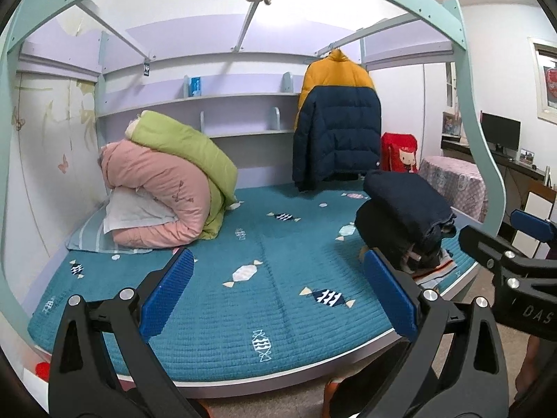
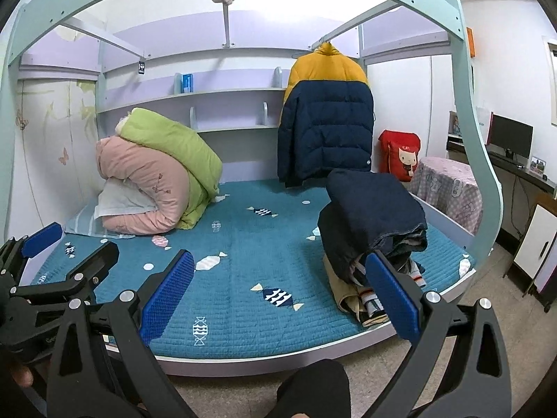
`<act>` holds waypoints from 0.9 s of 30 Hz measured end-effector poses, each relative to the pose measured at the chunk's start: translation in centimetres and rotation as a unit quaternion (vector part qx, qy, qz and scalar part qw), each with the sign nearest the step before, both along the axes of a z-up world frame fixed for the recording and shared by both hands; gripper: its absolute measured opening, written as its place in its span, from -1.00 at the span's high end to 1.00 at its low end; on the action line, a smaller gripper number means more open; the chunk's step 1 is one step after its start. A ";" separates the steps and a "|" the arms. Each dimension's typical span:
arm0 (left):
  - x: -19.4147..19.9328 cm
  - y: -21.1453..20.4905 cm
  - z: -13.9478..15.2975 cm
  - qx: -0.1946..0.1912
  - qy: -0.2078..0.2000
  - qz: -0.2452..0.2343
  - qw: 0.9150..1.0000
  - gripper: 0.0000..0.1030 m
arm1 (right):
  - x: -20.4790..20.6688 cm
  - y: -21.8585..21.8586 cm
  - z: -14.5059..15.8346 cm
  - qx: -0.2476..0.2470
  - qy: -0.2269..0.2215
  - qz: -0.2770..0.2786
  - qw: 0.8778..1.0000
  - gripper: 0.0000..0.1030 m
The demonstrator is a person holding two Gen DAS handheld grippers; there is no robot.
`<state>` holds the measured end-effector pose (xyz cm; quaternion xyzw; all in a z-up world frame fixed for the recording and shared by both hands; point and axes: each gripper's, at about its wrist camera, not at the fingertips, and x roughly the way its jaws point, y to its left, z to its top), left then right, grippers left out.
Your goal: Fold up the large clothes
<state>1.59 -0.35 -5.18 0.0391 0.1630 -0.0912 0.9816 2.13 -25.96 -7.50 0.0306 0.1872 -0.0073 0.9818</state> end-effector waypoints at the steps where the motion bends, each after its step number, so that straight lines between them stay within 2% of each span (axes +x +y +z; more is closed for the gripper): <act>1: -0.1 -0.1 0.1 0.001 -0.003 0.000 1.000 -0.91 | -0.2 -0.1 0.1 -0.001 -0.004 -0.002 1.000 -0.85; 27: -1.7 -1.5 1.8 -0.010 -0.031 -0.005 0.999 -0.91 | -2.4 -0.1 1.3 -0.002 -0.036 -0.011 0.999 -0.85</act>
